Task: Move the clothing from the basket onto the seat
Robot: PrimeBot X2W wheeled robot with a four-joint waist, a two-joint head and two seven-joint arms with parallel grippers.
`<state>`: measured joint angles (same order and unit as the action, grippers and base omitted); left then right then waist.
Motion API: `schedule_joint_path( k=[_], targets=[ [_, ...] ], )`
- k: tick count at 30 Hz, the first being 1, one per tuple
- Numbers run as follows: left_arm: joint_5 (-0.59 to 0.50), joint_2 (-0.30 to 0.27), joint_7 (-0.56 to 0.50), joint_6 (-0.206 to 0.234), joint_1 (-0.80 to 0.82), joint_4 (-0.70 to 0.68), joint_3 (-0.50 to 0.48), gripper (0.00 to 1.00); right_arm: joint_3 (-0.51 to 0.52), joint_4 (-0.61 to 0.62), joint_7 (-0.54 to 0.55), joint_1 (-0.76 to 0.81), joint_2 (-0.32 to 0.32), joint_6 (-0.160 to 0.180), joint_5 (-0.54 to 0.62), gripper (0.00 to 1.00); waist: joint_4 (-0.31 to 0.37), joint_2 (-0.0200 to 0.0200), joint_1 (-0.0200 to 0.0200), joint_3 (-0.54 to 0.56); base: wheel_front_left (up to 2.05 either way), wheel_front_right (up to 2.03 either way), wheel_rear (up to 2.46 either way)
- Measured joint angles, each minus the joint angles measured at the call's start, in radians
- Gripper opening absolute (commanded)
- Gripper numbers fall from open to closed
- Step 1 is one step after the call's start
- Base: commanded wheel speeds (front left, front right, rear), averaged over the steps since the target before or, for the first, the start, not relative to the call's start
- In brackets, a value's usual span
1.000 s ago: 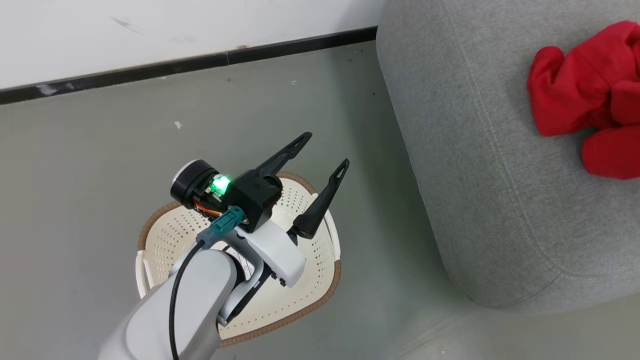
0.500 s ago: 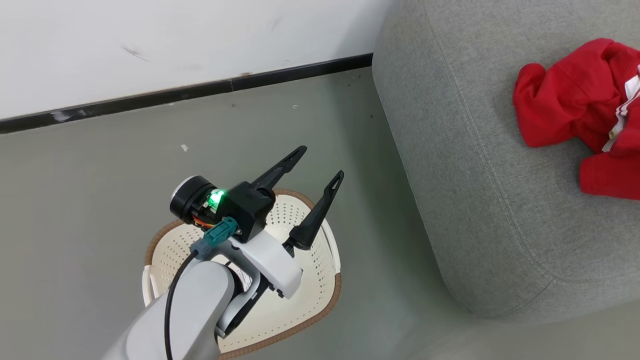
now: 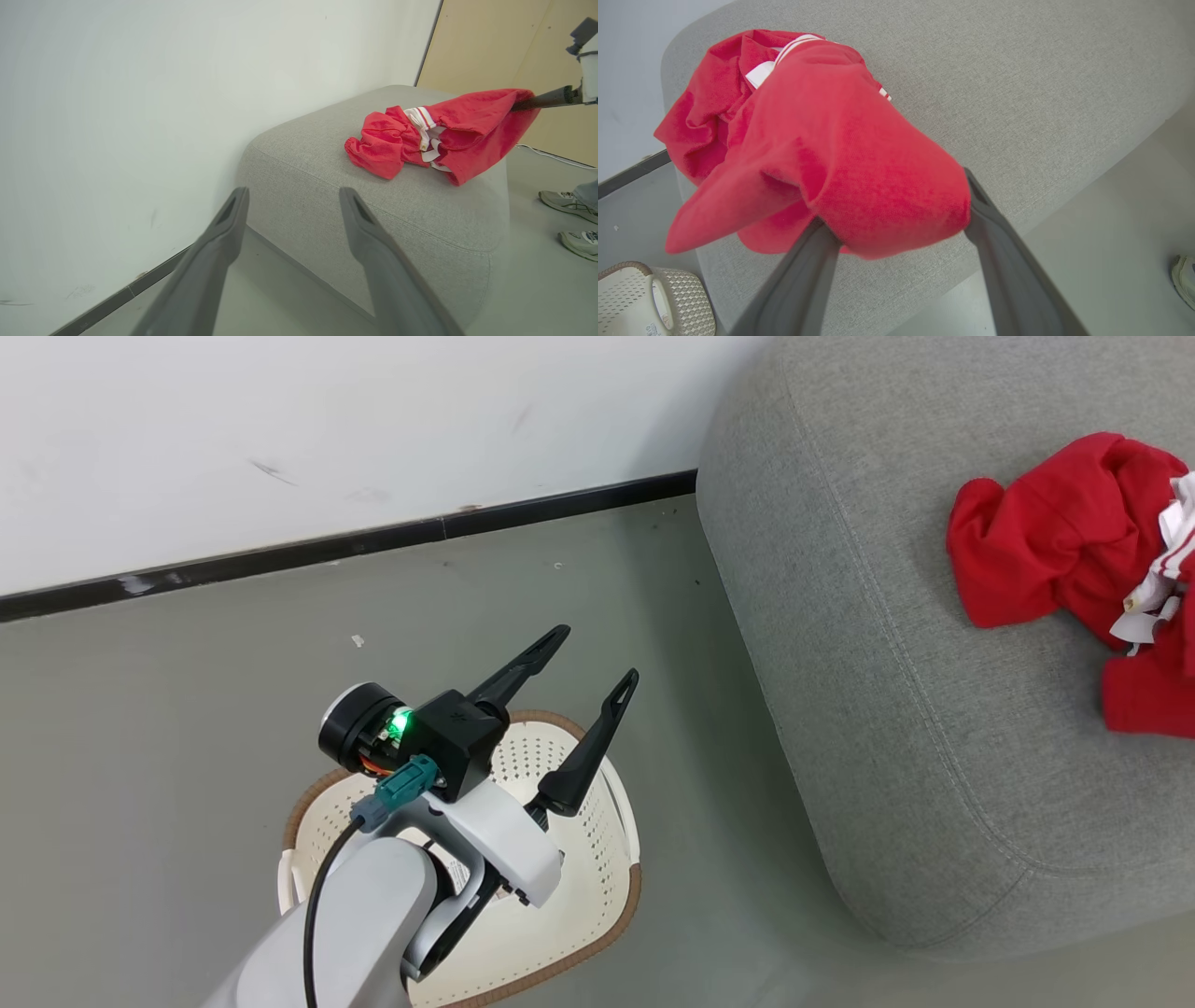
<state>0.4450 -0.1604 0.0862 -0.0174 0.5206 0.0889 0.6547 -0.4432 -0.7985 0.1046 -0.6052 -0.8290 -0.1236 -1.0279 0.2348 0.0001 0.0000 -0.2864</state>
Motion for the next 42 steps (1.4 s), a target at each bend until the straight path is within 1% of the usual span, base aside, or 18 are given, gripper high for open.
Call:
schedule_joint_path(
  k=[7, 13, 18, 30, 34, 42],
  targets=[
    [0.004, 0.001, 0.008, 0.0, -0.021, 0.001, -0.002, 1.0, -0.007, -0.018, 0.077, 0.001, -0.061, 0.0, -0.009, 1.0, -0.006, 0.0, 0.0, 0.023, 0.0, 0.0, 0.0],
    [0.012, 0.004, 0.016, 0.0, -0.023, 0.002, -0.002, 1.0, -0.026, -0.011, 0.119, -0.004, -0.065, 0.0, -0.01, 1.0, -0.014, 0.0, 0.0, 0.039, 0.0, 0.0, 0.0],
    [0.012, 0.003, 0.022, 0.0, -0.041, 0.005, -0.002, 1.0, -0.043, 0.035, 0.123, -0.03, -0.086, 0.0, -0.007, 1.0, -0.023, 0.0, 0.0, 0.053, 0.0, 0.0, 0.0],
    [0.021, 0.006, 0.039, 0.002, -0.06, 0.006, -0.005, 1.0, -0.081, 0.128, 0.068, -0.062, -0.095, 0.0, 0.032, 1.0, -0.051, 0.0, 0.0, 0.085, 0.0, 0.0, 0.0],
    [0.022, 0.007, 0.048, 0.007, -0.066, 0.006, -0.01, 1.0, -0.09, 0.165, 0.04, -0.078, -0.096, 0.0, 0.037, 1.0, -0.064, 0.0, 0.0, 0.098, 0.0, 0.0, 0.0],
    [0.025, 0.004, 0.058, 0.02, -0.084, 0.006, -0.028, 1.0, -0.118, 0.222, -0.036, -0.096, -0.096, 0.0, 0.089, 1.0, -0.097, 0.0, 0.0, 0.123, 0.0, 0.0, 0.0]
  ],
)
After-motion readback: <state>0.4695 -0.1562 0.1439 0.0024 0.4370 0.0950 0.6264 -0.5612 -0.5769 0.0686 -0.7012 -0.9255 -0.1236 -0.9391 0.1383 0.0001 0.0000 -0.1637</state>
